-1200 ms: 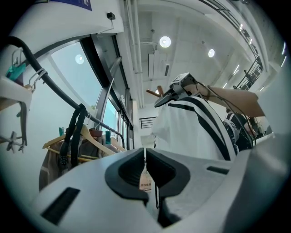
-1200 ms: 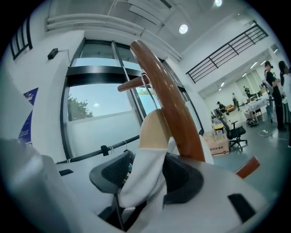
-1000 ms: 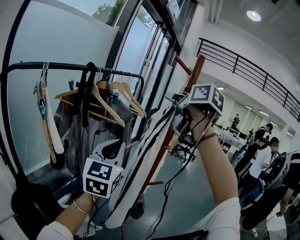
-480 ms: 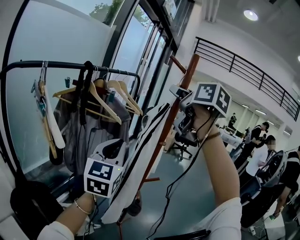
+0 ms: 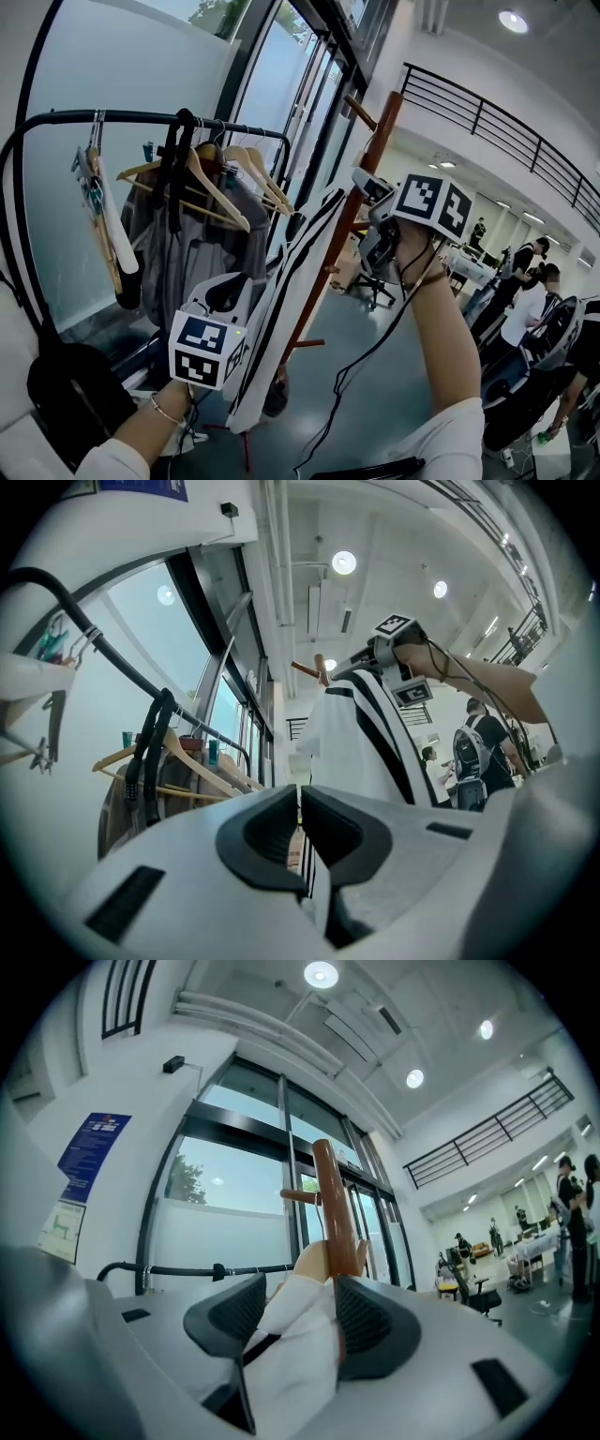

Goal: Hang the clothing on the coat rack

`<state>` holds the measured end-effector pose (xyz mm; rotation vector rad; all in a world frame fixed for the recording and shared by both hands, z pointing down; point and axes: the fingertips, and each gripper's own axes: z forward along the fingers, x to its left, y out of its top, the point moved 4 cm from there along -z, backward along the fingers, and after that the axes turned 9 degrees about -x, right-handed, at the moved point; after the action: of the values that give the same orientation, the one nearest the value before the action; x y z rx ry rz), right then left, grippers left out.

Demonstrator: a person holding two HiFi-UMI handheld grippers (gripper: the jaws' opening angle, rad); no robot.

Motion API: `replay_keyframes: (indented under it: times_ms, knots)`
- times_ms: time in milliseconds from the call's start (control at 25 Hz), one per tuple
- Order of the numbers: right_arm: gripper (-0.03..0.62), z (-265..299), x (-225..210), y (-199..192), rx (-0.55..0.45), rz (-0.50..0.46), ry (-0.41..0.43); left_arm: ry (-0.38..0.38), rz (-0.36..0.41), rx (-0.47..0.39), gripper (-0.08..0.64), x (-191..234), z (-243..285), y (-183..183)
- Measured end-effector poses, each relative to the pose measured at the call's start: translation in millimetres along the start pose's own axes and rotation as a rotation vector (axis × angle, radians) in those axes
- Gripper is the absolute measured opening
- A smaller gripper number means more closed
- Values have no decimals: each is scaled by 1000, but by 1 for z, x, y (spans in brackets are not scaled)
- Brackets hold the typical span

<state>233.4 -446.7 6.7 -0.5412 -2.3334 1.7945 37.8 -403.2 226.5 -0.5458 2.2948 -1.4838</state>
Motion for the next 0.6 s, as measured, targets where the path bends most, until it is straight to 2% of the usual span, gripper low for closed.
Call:
replay_keyframes:
  times_ms: [120, 320, 600]
  knots:
    - [242, -13, -6, -4, -21, -17, 3, -3, 3, 16, 18, -6, -3, -4]
    - [242, -28, -25, -21, -25, 68, 10, -5, -2, 33, 19, -13, -8, -11]
    - [242, -52, -47, -51, -56, 116, -3, 12, -57, 56, 18, -18, -17, -30]
